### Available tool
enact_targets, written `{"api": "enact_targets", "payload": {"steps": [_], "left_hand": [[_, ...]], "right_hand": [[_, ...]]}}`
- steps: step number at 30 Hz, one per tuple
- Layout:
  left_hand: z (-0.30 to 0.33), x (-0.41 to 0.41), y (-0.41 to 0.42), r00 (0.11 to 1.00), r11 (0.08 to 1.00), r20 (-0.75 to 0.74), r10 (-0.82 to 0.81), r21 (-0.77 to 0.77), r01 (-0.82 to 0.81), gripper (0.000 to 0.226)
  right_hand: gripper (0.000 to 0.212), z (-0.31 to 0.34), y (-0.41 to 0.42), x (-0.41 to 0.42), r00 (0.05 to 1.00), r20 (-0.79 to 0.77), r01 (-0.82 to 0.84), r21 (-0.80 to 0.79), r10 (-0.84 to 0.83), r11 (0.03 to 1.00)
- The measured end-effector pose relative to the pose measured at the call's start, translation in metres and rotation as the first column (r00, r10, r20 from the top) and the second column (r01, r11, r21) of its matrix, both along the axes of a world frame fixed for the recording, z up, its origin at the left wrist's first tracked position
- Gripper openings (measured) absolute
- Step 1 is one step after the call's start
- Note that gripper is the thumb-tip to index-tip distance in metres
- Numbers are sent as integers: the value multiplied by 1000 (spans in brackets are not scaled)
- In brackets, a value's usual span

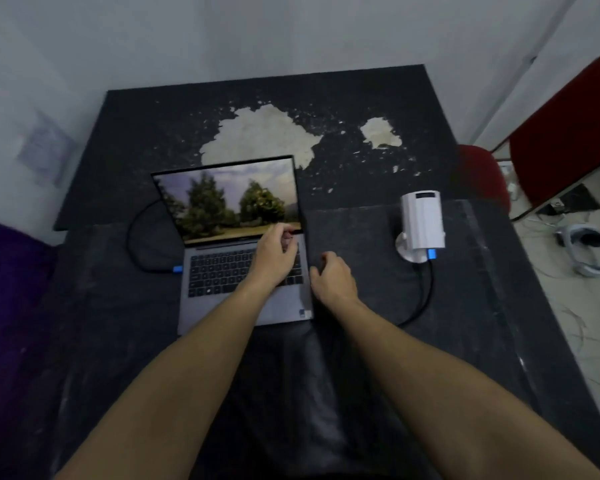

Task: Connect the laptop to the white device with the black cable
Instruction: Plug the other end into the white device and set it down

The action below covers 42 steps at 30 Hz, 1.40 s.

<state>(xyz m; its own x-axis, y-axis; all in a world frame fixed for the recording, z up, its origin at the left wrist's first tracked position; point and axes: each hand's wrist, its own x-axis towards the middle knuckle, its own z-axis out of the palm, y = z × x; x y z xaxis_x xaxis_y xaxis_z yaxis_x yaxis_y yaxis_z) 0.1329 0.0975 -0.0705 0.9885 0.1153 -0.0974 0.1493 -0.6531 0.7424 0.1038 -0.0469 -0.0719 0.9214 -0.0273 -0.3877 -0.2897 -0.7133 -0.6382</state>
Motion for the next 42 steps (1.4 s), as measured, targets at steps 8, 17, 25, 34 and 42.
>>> {"api": "enact_targets", "payload": {"steps": [8,17,25,34,42], "left_hand": [[-45,-99,138,903,921,-279,326,309,-237,74],[-80,-115,172,832,893,-336,441,255,-371,84],[-77,-114,166,825,884,-326,461,253,-394,81],[-70,-112,161,808,884,-363,464,246,-398,83],[-45,-102,166,832,904,-371,413,277,-325,71]], "right_hand": [[30,-32,46,-18,994,-28,100,-108,-104,989],[25,-49,37,-10,981,-3,190,-168,-193,967],[35,-27,-19,30,847,57,529,-182,-529,829],[31,-31,-34,41,886,-85,436,-185,-456,881],[35,-14,-23,20,914,-93,384,-113,-394,917]]}}
